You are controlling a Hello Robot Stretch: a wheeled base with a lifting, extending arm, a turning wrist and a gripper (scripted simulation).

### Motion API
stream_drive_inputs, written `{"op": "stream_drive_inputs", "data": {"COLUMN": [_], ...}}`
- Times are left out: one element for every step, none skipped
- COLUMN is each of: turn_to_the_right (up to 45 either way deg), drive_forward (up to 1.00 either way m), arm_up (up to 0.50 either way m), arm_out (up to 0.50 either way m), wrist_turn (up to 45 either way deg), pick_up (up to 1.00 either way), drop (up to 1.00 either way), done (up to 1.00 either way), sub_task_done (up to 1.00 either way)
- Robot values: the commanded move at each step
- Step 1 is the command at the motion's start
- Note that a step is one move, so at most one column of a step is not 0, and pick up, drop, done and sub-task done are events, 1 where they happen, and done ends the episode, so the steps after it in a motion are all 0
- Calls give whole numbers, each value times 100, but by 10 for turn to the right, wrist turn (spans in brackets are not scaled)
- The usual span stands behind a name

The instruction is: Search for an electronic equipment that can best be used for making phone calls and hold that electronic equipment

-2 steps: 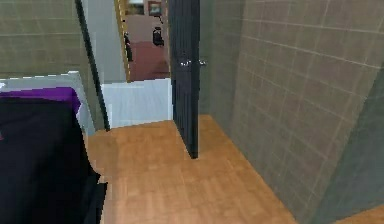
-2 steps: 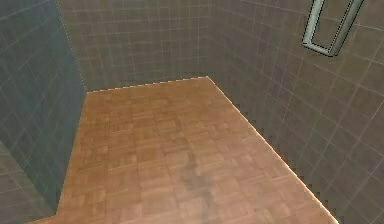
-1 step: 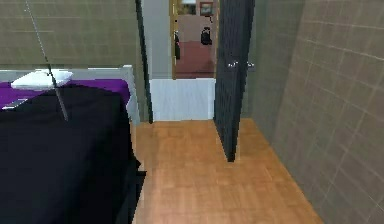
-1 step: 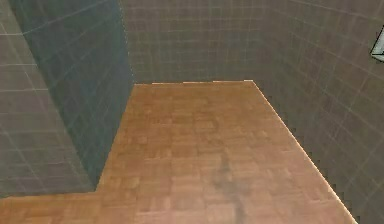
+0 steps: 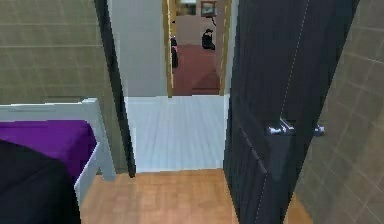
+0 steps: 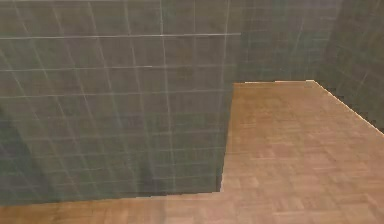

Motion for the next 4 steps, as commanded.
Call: {"op": "stream_drive_inputs", "data": {"turn_to_the_right": [0,-60,0,60], "drive_forward": [100,0,70,0], "arm_up": [0,0,0,0], "arm_out": [0,0,0,0], "wrist_turn": [0,0,0,0], "pick_up": [0,0,0,0], "drop": [0,0,0,0], "done": [0,0,0,0], "sub_task_done": [0,0,0,0]}}
